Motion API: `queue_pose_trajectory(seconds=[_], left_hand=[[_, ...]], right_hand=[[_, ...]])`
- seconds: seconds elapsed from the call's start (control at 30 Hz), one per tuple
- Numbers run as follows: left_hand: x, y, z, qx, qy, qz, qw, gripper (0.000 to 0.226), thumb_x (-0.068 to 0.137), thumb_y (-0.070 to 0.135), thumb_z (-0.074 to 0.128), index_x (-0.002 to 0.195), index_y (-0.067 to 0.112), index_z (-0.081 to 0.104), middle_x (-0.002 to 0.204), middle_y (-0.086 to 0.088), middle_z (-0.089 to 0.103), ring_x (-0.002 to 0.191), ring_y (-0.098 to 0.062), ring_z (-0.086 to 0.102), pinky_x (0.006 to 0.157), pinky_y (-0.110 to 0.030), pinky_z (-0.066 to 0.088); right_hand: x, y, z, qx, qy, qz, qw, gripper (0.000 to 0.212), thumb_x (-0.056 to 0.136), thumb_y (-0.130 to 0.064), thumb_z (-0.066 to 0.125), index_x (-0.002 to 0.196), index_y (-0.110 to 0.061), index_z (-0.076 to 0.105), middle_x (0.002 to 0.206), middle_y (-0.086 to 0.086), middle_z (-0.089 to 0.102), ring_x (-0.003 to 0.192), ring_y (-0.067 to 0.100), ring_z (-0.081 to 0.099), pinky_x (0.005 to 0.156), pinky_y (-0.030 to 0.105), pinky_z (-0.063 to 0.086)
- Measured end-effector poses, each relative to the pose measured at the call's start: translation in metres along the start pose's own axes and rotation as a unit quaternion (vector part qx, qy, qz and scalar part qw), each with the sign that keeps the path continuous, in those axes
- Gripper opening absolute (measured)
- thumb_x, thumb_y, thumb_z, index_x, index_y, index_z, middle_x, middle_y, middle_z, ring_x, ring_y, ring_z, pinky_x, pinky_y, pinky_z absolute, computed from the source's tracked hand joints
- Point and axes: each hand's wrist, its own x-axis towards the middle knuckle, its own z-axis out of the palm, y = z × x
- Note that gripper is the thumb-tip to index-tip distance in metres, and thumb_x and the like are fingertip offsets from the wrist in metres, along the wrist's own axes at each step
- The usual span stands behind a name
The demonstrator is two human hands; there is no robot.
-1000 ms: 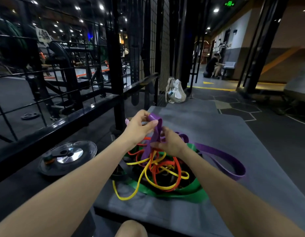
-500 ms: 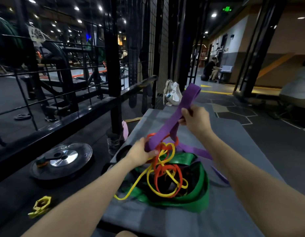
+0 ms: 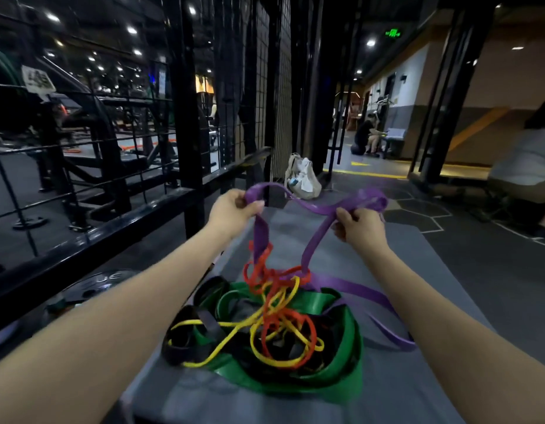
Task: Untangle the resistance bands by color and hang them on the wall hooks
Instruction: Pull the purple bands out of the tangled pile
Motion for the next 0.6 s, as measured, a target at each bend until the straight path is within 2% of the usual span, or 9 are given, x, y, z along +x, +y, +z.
queue_pose_trajectory(seconds=[0.13, 0.2, 0.23, 0.27, 0.33, 0.43, 0.47, 0.53, 0.6], left_hand=[[0.001, 0.018, 0.011, -0.032, -0.039, 0.0, 0.999, 0.012, 0.088, 0.014, 0.063, 0.078, 0.018, 0.057, 0.075, 0.001, 0.059, 0.079, -0.018, 0.057, 0.093, -0.04, 0.047], [-0.003, 0.019, 0.019, -0.034, -0.051, 0.0, 0.998, 0.015, 0.088, 0.011, 0.061, 0.076, 0.019, 0.056, 0.075, -0.001, 0.058, 0.086, -0.021, 0.053, 0.093, -0.042, 0.046], [-0.004, 0.019, 0.021, -0.05, -0.053, -0.003, 0.997, 0.015, 0.089, 0.01, 0.06, 0.076, 0.017, 0.056, 0.075, -0.002, 0.058, 0.087, -0.022, 0.052, 0.094, -0.043, 0.045], [-0.003, 0.019, 0.023, -0.069, -0.053, -0.005, 0.996, 0.014, 0.089, 0.009, 0.06, 0.077, 0.015, 0.056, 0.076, -0.003, 0.058, 0.088, -0.022, 0.052, 0.094, -0.044, 0.045], [0.001, 0.022, 0.023, -0.086, -0.057, 0.0, 0.995, 0.011, 0.089, 0.009, 0.06, 0.079, 0.014, 0.058, 0.079, -0.004, 0.06, 0.09, -0.023, 0.055, 0.093, -0.041, 0.046], [0.003, 0.029, 0.031, -0.118, -0.092, 0.007, 0.989, 0.01, 0.09, 0.007, 0.056, 0.082, 0.013, 0.059, 0.083, -0.005, 0.062, 0.084, -0.017, 0.061, 0.084, -0.027, 0.053], [0.002, 0.032, 0.036, -0.138, -0.109, 0.007, 0.984, 0.011, 0.091, 0.007, 0.054, 0.083, 0.012, 0.058, 0.084, -0.005, 0.062, 0.081, -0.014, 0.061, 0.078, -0.022, 0.054], [0.001, 0.035, 0.047, -0.178, -0.147, -0.008, 0.973, 0.01, 0.093, 0.007, 0.051, 0.085, 0.009, 0.057, 0.086, -0.006, 0.062, 0.079, -0.012, 0.061, 0.071, -0.017, 0.056], [0.001, 0.035, 0.059, -0.188, -0.181, -0.028, 0.965, 0.011, 0.094, 0.009, 0.049, 0.087, 0.009, 0.058, 0.088, -0.006, 0.063, 0.076, -0.01, 0.063, 0.068, -0.015, 0.055]], right_hand=[[-0.007, 0.019, 0.016, 0.05, -0.06, 0.044, 0.996, 0.029, 0.093, -0.012, 0.052, 0.064, -0.013, 0.057, 0.074, 0.016, 0.061, 0.053, 0.015, 0.057, 0.056, 0.03, 0.044], [-0.013, 0.027, 0.021, 0.041, -0.097, 0.045, 0.993, 0.011, 0.091, -0.01, 0.055, 0.083, -0.01, 0.063, 0.074, 0.011, 0.058, 0.058, 0.014, 0.057, 0.057, 0.027, 0.041], [-0.014, 0.03, 0.022, 0.041, -0.113, 0.047, 0.992, 0.014, 0.09, -0.012, 0.058, 0.103, -0.007, 0.063, 0.073, 0.006, 0.058, 0.061, 0.013, 0.056, 0.058, 0.025, 0.04], [-0.014, 0.032, 0.023, 0.049, -0.124, 0.055, 0.99, 0.032, 0.089, -0.013, 0.06, 0.12, -0.006, 0.056, 0.073, 0.001, 0.058, 0.064, 0.013, 0.055, 0.06, 0.024, 0.04], [-0.017, 0.031, 0.024, 0.084, -0.152, 0.053, 0.983, 0.052, 0.087, -0.015, 0.063, 0.134, -0.007, 0.043, 0.081, 0.0, 0.06, 0.069, 0.008, 0.052, 0.062, 0.02, 0.039], [-0.02, 0.026, 0.03, 0.119, -0.205, 0.029, 0.971, 0.06, 0.082, -0.014, 0.07, 0.134, -0.007, 0.042, 0.111, 0.016, 0.061, 0.086, 0.014, 0.057, 0.067, 0.019, 0.044], [-0.021, 0.023, 0.034, 0.142, -0.22, 0.017, 0.965, 0.056, 0.079, -0.01, 0.072, 0.129, -0.005, 0.045, 0.112, 0.02, 0.061, 0.089, 0.018, 0.058, 0.07, 0.022, 0.047], [-0.023, 0.017, 0.043, 0.179, -0.211, 0.004, 0.961, 0.039, 0.076, -0.005, 0.074, 0.108, -0.003, 0.051, 0.098, 0.018, 0.063, 0.082, 0.02, 0.059, 0.071, 0.028, 0.052], [-0.021, 0.013, 0.051, 0.149, -0.158, 0.007, 0.976, 0.035, 0.077, -0.015, 0.075, 0.1, -0.003, 0.052, 0.09, 0.012, 0.063, 0.077, 0.019, 0.059, 0.073, 0.035, 0.052]])
